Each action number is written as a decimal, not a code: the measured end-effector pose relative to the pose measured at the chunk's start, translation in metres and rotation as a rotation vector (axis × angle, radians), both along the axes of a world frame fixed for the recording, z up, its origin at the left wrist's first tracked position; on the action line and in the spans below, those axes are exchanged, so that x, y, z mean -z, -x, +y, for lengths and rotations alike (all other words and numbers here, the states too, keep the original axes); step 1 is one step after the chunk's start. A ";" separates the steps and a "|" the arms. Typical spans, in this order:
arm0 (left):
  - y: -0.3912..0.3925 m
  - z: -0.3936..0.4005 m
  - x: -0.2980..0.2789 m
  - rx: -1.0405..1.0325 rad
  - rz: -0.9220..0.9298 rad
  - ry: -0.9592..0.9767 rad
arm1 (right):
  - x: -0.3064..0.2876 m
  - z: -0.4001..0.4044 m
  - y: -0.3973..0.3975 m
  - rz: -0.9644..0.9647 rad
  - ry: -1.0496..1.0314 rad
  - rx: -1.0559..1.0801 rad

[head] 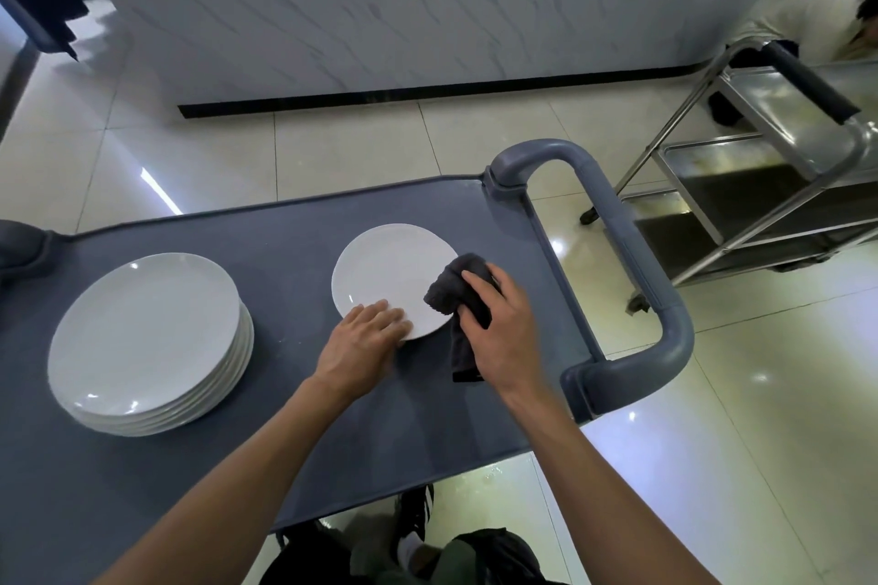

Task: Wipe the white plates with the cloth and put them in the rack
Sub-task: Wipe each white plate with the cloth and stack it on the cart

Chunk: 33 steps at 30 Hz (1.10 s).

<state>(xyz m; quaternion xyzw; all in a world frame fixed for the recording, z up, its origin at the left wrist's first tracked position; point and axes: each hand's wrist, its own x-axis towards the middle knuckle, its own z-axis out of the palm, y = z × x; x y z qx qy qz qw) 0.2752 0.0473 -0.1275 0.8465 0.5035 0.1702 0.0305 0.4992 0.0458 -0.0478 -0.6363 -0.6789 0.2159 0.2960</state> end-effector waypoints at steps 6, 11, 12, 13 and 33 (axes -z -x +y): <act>0.001 -0.002 0.004 -0.031 0.003 0.045 | 0.002 0.005 0.002 -0.013 0.000 -0.012; 0.002 0.000 0.002 -0.087 0.017 0.149 | 0.004 0.005 0.005 0.011 -0.003 -0.018; 0.001 0.001 0.001 -0.094 0.020 0.162 | 0.004 0.005 0.006 0.006 -0.002 -0.020; 0.000 0.003 0.000 -0.103 0.027 0.177 | 0.004 0.005 0.007 0.003 0.000 -0.023; 0.099 -0.024 -0.090 -0.569 -0.086 0.055 | -0.023 0.052 0.118 0.114 -0.072 -0.285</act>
